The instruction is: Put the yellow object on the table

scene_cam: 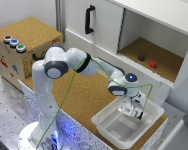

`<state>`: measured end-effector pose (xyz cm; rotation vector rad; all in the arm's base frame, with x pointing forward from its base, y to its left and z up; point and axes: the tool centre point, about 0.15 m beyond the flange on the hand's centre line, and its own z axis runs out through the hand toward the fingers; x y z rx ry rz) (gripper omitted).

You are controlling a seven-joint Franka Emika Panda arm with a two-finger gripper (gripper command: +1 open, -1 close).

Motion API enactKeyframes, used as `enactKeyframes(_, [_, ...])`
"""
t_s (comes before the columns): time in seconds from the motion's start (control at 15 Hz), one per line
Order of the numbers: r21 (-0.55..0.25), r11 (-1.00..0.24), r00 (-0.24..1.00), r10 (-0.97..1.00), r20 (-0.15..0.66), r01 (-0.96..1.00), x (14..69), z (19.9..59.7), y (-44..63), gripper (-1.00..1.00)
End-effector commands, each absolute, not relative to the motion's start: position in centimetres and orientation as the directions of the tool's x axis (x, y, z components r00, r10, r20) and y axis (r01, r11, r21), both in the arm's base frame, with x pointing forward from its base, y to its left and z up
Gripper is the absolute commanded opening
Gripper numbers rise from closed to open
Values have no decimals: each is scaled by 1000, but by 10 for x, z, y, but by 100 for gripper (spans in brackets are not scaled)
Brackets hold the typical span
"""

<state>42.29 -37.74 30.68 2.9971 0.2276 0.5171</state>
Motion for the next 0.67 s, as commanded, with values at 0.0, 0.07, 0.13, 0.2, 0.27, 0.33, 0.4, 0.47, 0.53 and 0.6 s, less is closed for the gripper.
enactKeyframes(0.0, [108, -981, 883, 193, 428, 161, 425, 368, -330, -100])
enactKeyframes(0.07, [104, -978, 877, 208, 433, 180, 426, 372, -319, -100])
enactKeyframes(0.13, [98, -975, 871, 221, 439, 197, 428, 375, -308, -100])
enactKeyframes(0.2, [93, -974, 870, 227, 438, 207, 430, 376, -300, -100])
enactKeyframes(0.27, [88, -971, 868, 240, 434, 224, 432, 375, -286, -100])
enactKeyframes(0.33, [86, -969, 870, 247, 427, 233, 433, 374, -275, -100])
enactKeyframes(0.4, [79, -967, 870, 254, 422, 244, 433, 372, -264, -100])
enactKeyframes(0.47, [75, -965, 875, 260, 408, 252, 432, 368, -251, -100])
enactKeyframes(0.53, [67, -964, 881, 263, 394, 258, 430, 361, -238, -100])
enactKeyframes(0.6, [58, -965, 890, 259, 376, 256, 427, 351, -226, -100])
